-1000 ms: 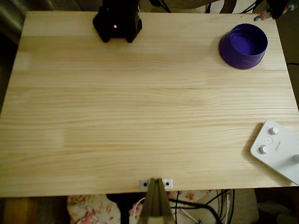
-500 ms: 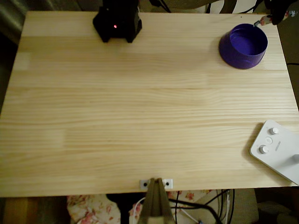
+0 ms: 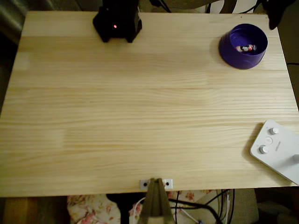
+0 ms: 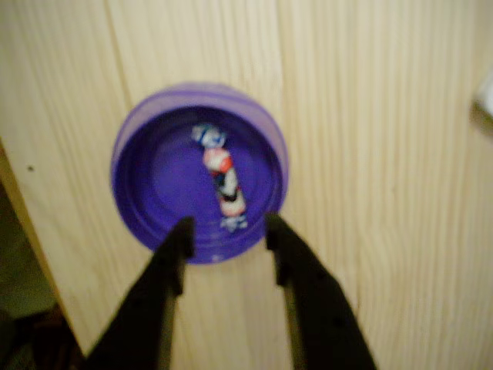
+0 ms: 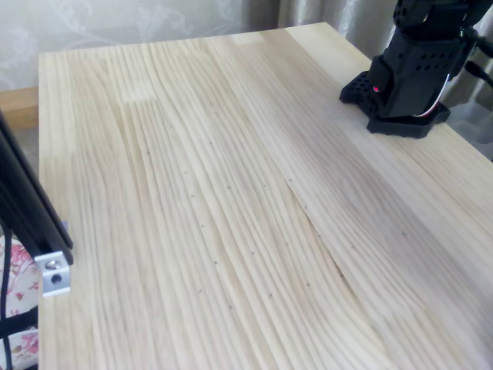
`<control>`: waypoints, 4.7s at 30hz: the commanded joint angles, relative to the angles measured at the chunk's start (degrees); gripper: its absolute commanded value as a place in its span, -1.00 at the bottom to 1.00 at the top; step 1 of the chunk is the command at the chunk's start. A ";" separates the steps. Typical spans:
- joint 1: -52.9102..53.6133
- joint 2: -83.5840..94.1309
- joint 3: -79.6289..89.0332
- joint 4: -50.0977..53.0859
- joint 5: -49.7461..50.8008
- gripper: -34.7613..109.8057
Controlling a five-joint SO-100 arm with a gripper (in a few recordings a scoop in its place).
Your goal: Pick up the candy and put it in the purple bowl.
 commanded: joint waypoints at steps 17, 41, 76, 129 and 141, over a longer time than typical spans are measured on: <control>4.92 12.04 1.76 4.31 -4.57 -0.53; 40.17 43.15 34.54 7.29 -23.73 -0.53; 84.11 86.04 87.01 -13.27 -2.37 -0.54; 88.86 111.27 104.94 -3.60 1.32 -0.53; 88.86 111.27 104.94 -3.60 1.32 -0.53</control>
